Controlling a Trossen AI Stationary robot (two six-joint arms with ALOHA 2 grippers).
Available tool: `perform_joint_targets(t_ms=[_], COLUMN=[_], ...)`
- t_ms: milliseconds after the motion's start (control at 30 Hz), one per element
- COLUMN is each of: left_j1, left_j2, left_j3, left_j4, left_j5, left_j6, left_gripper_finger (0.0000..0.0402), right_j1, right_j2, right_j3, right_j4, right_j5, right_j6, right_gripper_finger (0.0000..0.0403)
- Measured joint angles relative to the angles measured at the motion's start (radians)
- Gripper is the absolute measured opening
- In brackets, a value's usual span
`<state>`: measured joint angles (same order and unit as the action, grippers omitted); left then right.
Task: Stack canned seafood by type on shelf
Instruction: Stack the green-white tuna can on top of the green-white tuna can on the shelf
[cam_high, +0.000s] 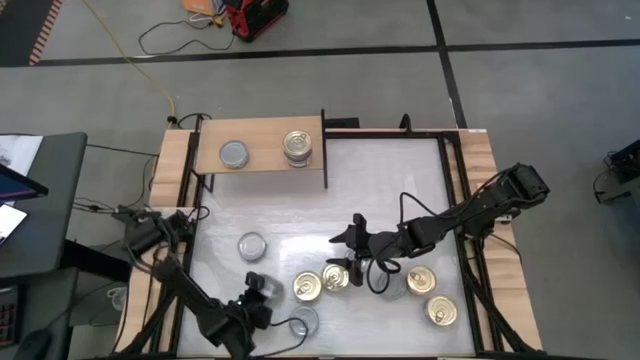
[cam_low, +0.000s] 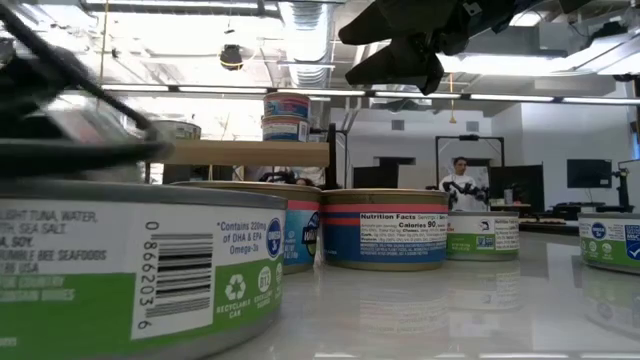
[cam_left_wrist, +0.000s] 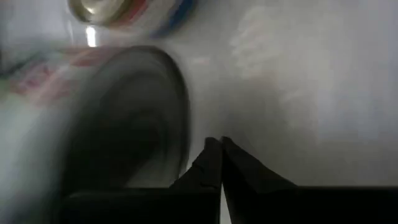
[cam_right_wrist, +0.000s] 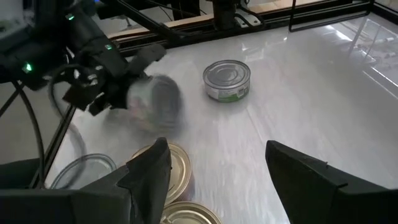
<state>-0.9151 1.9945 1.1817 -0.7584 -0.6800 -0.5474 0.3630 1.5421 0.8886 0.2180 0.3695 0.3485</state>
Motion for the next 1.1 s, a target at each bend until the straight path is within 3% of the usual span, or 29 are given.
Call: perform_joint_targets(t_ms=[500,733,867,1100], left_j1=[0.02,0.014,0.014,0.056], left_j2=[-0.011,-0.079,-0.127,-0.176], left_j3=[0.013,0.016,0.017,0.019], left_j4=[0.008,-0.053,-0.051,-0.052], left_j5=[0.0,-0.009,0.055,0.032], left_j6=[-0.121,-0.144,-0.094,0.013], left_gripper_finger=[0.0001,0.0,0.0,0.0026], right_j1=[0.005,0.024,0.02,0.013], right_j2=[0.0,0.0,0.0,0.0], right_j3=[0.0,0.0,0.0,0.0], right_j4=[0.007,0.003,-0.001,0.008], right_j5=[0.002,0.0,0.0,-0.001], right_j6=[0.0,-0.043,-0.042,-0.036], right_gripper_finger=[0.0286,0.0286,0.0286,0.0286])
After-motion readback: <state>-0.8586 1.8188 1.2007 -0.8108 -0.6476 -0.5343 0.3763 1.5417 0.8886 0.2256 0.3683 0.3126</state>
